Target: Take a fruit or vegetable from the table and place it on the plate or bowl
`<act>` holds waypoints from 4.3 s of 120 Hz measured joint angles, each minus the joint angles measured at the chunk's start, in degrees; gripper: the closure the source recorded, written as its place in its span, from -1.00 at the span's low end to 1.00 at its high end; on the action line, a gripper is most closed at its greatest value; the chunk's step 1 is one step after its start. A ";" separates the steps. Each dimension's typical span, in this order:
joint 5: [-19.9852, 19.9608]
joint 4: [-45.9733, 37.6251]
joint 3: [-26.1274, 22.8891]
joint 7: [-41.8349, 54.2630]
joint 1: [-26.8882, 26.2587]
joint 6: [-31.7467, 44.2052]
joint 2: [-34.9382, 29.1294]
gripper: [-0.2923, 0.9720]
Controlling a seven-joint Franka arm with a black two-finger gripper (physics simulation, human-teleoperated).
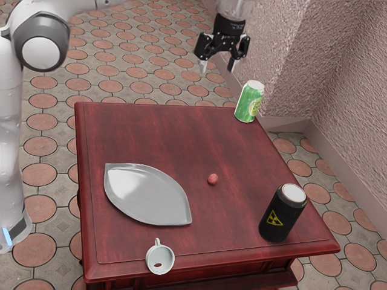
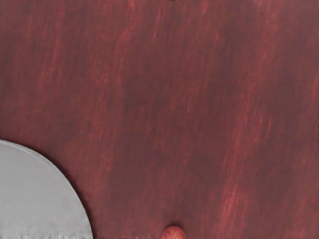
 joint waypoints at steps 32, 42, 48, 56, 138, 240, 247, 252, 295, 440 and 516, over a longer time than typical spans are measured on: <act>-2.22 -0.06 -2.03 -8.06 -0.76 0.08 -2.29 -0.54; -4.73 -0.46 -1.39 -2.92 -1.79 0.07 -0.88 -0.54; -6.15 -0.52 -1.18 1.45 -0.84 0.07 0.77 -0.54; -7.32 -0.23 -1.23 7.60 0.99 0.11 3.08 -0.54; -10.75 -6.25 -9.48 56.87 6.41 19.53 19.08 -0.54; -16.25 -37.58 -7.35 70.87 0.93 37.82 3.87 -0.54; -16.29 -37.51 -7.29 71.20 1.32 38.21 4.29 -0.54; -16.30 -37.43 -7.28 71.41 1.48 38.42 4.42 -0.54; -16.43 -37.29 -7.28 72.72 1.42 39.43 6.15 -0.43; -15.82 -37.99 -6.39 71.68 0.96 40.23 5.82 0.15; -14.50 -42.92 -6.44 69.58 -1.40 40.14 -4.90 0.33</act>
